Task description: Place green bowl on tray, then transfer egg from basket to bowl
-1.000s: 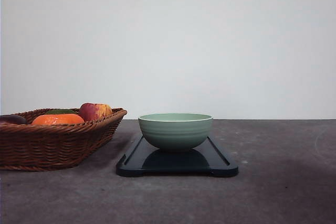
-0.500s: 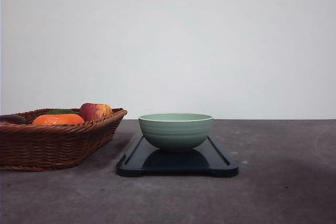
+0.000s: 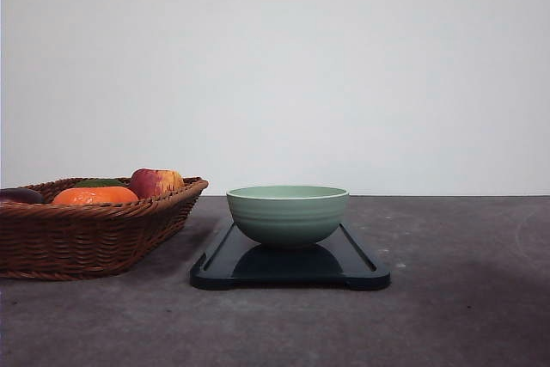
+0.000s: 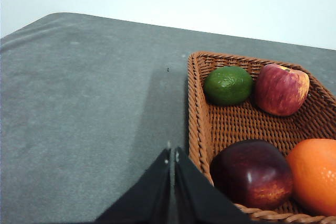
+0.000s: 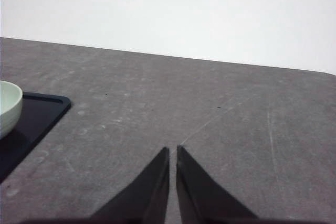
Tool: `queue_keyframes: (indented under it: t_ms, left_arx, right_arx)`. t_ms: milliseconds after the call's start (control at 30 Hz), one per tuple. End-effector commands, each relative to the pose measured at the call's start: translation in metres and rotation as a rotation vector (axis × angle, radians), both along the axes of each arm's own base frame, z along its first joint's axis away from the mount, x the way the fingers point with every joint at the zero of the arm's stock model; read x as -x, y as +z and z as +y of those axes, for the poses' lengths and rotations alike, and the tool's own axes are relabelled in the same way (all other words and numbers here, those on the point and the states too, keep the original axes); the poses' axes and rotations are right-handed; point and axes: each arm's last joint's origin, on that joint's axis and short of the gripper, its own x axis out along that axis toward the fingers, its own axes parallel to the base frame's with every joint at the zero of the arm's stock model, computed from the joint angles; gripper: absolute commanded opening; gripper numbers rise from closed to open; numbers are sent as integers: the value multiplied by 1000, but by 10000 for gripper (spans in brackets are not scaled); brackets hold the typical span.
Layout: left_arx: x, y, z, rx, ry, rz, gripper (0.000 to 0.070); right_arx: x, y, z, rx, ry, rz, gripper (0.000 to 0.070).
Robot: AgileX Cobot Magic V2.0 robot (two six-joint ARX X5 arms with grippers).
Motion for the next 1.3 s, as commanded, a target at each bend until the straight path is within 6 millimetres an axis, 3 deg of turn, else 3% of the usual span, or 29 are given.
queue_keyframes:
  t_ms: [0, 1267]
  left_arx:
    - [-1, -5, 0, 3, 5, 5, 0]
    - [-1, -5, 0, 3, 5, 5, 0]
  right_arx:
    - [0, 0, 0, -17, -4, -6, 16]
    - [0, 0, 0, -17, -3, -6, 16]
